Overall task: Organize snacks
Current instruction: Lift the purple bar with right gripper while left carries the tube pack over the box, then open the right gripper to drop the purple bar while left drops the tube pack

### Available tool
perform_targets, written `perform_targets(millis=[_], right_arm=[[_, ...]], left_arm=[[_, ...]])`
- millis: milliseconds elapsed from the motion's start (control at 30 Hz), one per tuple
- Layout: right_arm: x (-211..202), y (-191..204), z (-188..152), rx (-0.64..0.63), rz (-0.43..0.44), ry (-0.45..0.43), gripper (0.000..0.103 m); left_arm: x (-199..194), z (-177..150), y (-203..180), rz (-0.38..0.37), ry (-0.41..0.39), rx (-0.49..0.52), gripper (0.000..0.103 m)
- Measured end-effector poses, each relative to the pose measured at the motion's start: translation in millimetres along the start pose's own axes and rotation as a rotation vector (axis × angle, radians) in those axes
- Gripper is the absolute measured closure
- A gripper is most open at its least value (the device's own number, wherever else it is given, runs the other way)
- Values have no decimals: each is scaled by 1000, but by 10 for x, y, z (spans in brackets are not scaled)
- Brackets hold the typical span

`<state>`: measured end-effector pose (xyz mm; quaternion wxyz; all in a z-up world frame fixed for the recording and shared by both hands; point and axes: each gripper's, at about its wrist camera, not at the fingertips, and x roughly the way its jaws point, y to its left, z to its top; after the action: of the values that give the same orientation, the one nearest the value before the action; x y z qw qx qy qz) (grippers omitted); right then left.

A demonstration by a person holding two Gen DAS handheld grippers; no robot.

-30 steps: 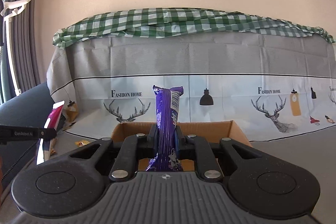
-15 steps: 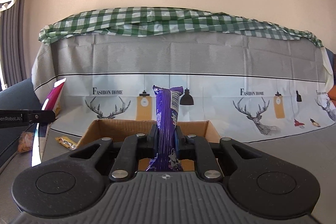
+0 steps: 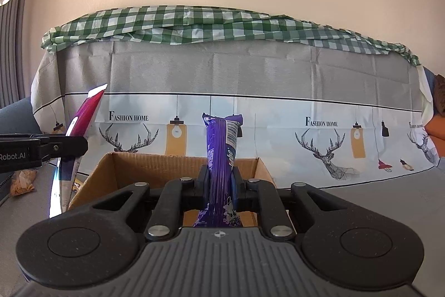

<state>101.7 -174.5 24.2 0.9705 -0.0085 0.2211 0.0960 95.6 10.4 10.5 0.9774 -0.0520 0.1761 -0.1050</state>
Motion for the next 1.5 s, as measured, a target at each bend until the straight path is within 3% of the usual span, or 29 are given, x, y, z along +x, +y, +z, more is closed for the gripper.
perform_targets(millis=[400, 1500], right_arm=[[-3, -6, -8, -3, -21, -3, 88], [14, 25, -26, -41, -15, -3, 88]], left_arm=[[28, -73, -192, -34, -3, 72, 86], [13, -39, -202, -30, 2, 69, 86]])
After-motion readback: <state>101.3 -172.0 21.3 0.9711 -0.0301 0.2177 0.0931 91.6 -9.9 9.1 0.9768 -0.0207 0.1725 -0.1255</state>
